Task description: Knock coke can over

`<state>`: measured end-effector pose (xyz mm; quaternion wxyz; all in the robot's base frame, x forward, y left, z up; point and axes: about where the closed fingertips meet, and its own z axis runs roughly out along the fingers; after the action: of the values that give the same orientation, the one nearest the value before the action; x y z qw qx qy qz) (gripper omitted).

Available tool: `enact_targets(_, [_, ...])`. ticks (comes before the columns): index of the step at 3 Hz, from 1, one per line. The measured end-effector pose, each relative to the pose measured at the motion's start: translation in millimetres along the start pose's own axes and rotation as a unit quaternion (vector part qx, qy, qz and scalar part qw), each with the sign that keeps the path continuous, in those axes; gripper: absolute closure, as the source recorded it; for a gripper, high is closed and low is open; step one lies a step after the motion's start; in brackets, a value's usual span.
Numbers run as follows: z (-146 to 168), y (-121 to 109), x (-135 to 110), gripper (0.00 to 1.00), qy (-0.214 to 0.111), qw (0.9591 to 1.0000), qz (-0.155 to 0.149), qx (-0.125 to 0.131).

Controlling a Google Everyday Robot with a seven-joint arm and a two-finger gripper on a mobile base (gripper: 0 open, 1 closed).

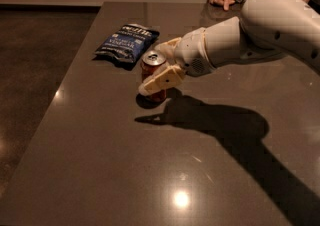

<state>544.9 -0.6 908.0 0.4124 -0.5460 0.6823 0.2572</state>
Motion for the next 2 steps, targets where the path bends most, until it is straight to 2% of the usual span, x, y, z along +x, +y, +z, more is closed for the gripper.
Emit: enact_targets(2, [-7.2,-2.1,-6.4,0.67,-0.006,1.0000,0.008,0.001])
